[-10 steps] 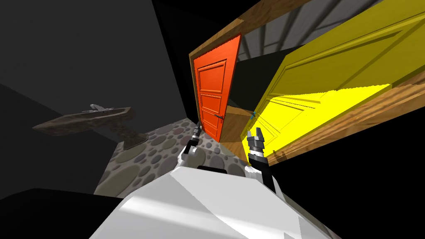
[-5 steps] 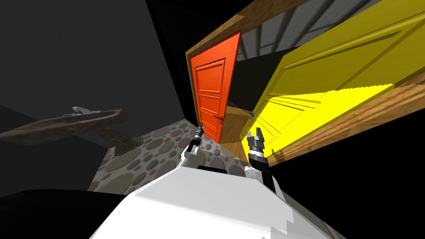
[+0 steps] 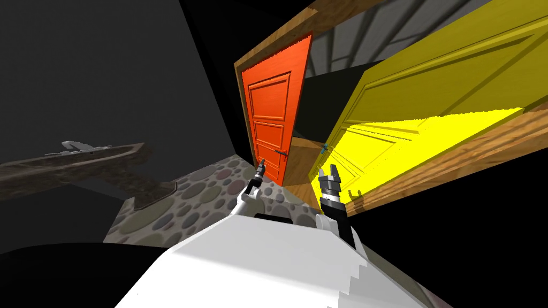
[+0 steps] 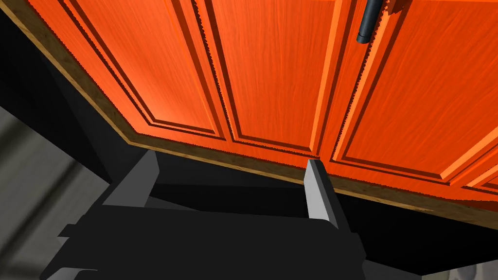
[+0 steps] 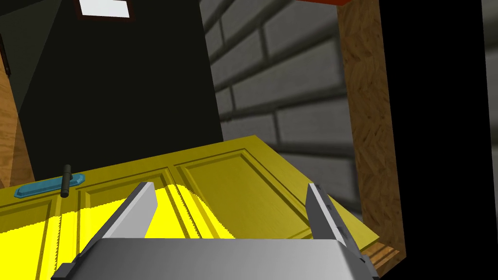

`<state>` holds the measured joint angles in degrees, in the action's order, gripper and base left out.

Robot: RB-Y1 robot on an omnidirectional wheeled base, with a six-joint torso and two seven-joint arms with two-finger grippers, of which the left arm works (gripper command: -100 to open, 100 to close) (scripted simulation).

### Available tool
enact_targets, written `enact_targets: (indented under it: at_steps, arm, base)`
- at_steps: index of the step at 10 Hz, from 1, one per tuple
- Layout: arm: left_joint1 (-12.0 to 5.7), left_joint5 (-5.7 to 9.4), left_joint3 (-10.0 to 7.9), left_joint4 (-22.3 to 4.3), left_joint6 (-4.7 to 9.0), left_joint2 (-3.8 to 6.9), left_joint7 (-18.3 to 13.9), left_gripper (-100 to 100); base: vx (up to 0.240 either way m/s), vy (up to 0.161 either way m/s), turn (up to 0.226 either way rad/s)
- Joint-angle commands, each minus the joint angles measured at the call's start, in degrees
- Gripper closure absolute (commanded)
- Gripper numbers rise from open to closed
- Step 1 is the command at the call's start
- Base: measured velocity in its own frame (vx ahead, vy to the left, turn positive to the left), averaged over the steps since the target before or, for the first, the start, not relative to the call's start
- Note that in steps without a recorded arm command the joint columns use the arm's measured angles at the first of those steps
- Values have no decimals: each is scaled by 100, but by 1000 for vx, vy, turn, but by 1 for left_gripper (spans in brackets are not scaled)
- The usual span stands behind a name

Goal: Push the door open

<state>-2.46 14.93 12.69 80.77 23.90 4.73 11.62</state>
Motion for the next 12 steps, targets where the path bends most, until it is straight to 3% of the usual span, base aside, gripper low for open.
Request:
enact_targets:
  at_steps: [1, 4, 5, 12]
  arm:
    - [-146, 43, 60, -225, -32, -44, 35, -100]
    - [-379, 128, 173, -620, -48, -86, 61, -100]
    - [-531, 183, 247, -877, -58, -119, 77, -100]
    - [-1024, 362, 485, -1710, -92, -260, 132, -100]
  base:
    - [68, 50, -78]
    - [90, 62, -74]
    - [83, 78, -141]
    - [90, 70, -67]
